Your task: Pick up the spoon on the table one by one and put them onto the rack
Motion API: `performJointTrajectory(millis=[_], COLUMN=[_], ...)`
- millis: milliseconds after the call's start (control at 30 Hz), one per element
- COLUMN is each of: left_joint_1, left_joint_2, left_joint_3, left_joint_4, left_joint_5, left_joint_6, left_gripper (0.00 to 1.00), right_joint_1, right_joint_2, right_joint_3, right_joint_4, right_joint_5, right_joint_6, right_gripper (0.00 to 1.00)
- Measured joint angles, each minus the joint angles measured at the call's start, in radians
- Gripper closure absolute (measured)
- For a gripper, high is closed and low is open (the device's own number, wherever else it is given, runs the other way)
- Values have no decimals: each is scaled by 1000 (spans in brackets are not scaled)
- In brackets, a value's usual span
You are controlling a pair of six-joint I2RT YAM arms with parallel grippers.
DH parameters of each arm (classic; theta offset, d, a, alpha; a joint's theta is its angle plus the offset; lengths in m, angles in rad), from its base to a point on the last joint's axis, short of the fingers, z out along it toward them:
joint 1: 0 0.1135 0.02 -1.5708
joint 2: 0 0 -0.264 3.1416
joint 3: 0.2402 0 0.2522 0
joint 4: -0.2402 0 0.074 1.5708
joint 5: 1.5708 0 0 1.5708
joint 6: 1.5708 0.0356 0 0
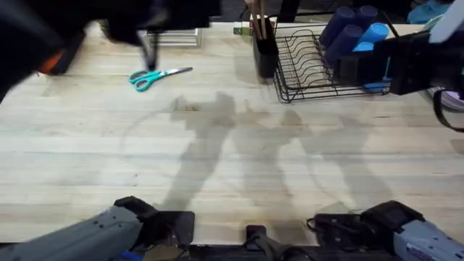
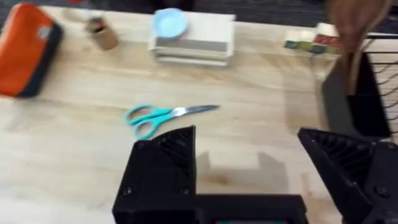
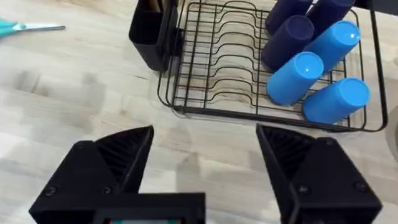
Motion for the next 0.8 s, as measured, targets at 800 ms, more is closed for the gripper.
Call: performJointTrajectory(millis=[800], left_joint_1=[34], left_joint_2=[-446], left_joint_3=[2], left_joint_4=[-352], left_joint_5=[75], left_joint_6=[128], left_gripper=[8], right_joint_1=[0], right_joint_2=[0], right_joint_3=[92], right_joint_4=[-29], right_joint_5=[0], right_joint_6=[29], right_gripper=[7])
